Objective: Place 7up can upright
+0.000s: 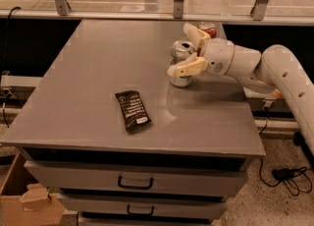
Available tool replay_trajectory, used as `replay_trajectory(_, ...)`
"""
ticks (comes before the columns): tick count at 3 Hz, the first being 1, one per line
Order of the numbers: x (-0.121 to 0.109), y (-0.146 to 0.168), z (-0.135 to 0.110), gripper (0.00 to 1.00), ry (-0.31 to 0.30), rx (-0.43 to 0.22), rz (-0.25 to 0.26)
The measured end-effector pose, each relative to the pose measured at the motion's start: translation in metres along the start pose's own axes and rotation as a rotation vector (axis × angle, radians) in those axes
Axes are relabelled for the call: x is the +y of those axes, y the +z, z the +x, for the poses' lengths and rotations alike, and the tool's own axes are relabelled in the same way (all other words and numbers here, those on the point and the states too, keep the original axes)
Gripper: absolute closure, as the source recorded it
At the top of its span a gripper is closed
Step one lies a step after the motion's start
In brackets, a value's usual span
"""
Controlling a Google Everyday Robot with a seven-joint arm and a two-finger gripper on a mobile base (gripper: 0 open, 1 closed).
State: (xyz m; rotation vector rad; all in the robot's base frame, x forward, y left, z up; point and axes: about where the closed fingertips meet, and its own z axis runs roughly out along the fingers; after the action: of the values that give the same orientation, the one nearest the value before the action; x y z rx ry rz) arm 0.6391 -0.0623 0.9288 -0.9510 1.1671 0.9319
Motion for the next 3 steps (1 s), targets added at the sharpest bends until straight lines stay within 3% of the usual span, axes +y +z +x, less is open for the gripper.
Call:
replay_trajectory(1, -0.02, -0.011, -0.034, 0.0, -0.062, 0.041, 0.036)
replay_trajectory(2, -0.044, -0.033, -0.105, 0.0, -0.222, 0.161, 0.085)
replay_trajectory(3, -0.06, -0.056, -0.186, 0.0, -0.419, 0.255, 0.155)
